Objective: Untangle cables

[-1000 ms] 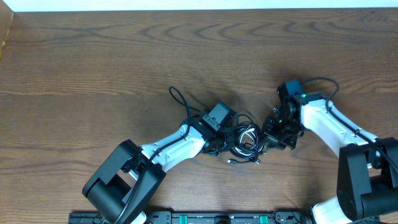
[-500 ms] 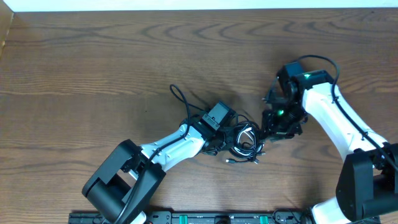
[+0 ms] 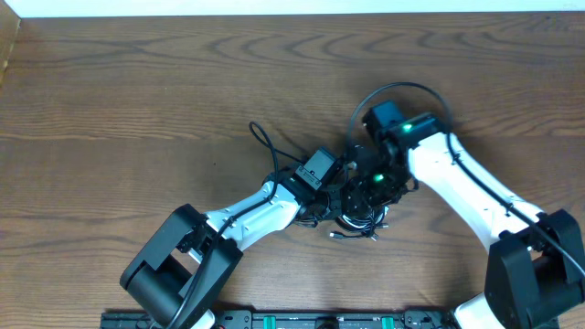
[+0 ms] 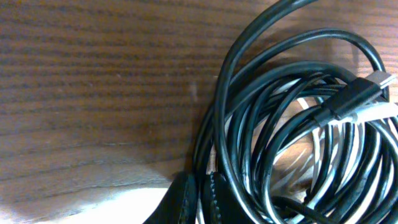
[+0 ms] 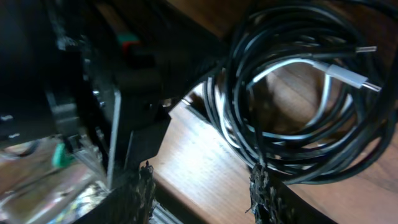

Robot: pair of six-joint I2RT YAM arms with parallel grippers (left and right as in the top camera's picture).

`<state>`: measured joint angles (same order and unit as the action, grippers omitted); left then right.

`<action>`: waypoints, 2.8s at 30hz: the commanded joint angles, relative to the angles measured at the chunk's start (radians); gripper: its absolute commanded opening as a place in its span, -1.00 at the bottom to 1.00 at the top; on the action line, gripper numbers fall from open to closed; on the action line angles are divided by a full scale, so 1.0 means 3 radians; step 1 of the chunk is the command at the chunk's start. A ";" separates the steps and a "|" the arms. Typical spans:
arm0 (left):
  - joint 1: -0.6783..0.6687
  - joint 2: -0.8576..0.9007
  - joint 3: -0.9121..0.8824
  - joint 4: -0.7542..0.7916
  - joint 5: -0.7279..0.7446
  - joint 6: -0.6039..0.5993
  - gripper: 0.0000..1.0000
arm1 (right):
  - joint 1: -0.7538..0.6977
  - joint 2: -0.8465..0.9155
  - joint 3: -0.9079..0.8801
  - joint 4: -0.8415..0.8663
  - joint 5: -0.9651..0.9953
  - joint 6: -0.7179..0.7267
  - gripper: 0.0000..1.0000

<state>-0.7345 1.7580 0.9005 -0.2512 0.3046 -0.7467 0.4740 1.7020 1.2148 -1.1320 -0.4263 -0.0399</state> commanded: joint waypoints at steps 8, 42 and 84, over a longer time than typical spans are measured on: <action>0.0022 0.0020 0.0060 -0.0004 -0.0080 0.0066 -0.85 | 0.0284 -0.0032 -0.0004 0.0104 0.0838 0.0331 -0.13; 0.0518 0.0020 0.0058 -0.0094 0.1090 -0.0045 -0.85 | 0.0389 -0.0032 -0.0603 0.0837 0.0619 0.0609 -0.97; 0.0365 0.0039 -0.0046 -0.0104 0.0122 -0.0041 -0.85 | -0.0118 -0.0033 0.1657 -0.1053 0.0785 0.0378 -0.98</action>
<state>-0.6250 1.7523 0.9016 -0.2691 0.3897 -0.7589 0.4599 1.7123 1.6588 -1.4464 -0.2626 0.0929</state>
